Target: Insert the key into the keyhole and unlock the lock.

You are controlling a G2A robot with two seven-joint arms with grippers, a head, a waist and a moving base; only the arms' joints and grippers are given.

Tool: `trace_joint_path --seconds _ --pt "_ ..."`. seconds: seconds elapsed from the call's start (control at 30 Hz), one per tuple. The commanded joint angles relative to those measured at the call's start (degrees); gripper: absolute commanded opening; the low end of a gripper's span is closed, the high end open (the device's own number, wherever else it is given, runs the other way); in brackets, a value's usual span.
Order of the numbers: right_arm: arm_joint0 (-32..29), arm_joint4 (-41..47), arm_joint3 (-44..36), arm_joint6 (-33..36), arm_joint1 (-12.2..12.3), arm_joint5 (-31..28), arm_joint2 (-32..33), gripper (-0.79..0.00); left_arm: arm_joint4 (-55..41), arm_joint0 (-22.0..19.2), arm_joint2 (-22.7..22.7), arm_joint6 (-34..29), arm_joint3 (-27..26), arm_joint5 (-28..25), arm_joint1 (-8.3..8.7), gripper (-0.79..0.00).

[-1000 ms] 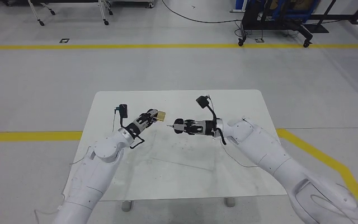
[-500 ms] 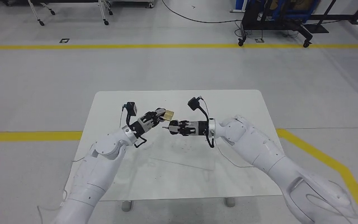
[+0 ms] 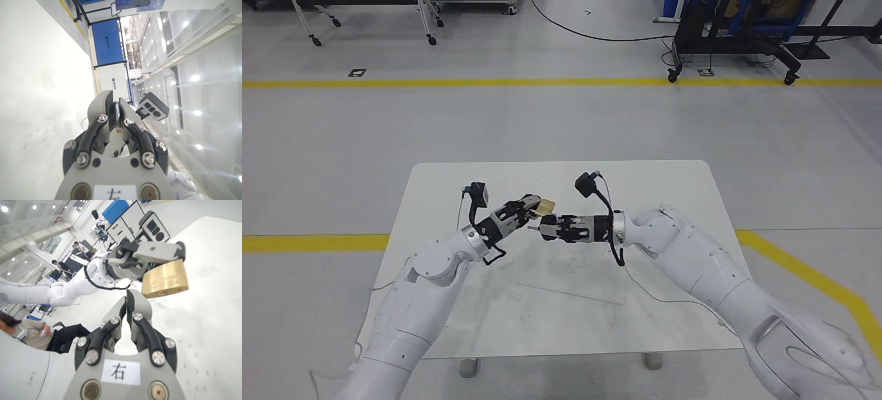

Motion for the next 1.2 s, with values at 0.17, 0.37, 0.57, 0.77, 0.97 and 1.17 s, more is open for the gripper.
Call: trace_joint_path --seconds 0.17,0.37,0.57,0.77,0.97,1.17 --pt "-1.0 -0.2 1.3 -2.2 0.3 -0.9 2.7 -0.785 -0.2 0.0 -0.5 -0.9 0.2 -0.5 0.03 -0.785" --pt "-2.0 -0.1 0.9 -2.5 0.9 -1.7 5.0 -0.785 -1.2 0.1 -0.8 -2.1 0.3 -0.8 0.04 -0.785" --pt "-3.0 0.7 0.3 -2.3 1.1 -2.2 6.6 -0.785 -3.4 0.1 -0.9 -4.7 1.1 -0.7 -0.03 -0.785" --pt "-3.2 0.9 0.9 -3.0 0.8 -2.2 7.4 -0.785 -5.1 0.0 -1.4 -6.6 2.1 -0.8 -0.01 -0.785" --pt "-3.5 1.1 1.2 -4.5 0.4 -3.9 8.2 -0.785 -4.9 0.2 -1.6 -6.8 2.0 -0.6 0.05 -0.785" --pt "-4.0 -0.4 0.3 -1.8 0.3 -7.1 7.8 -0.785 -5.3 0.3 -1.8 -4.9 1.9 -0.1 -0.06 -0.785"
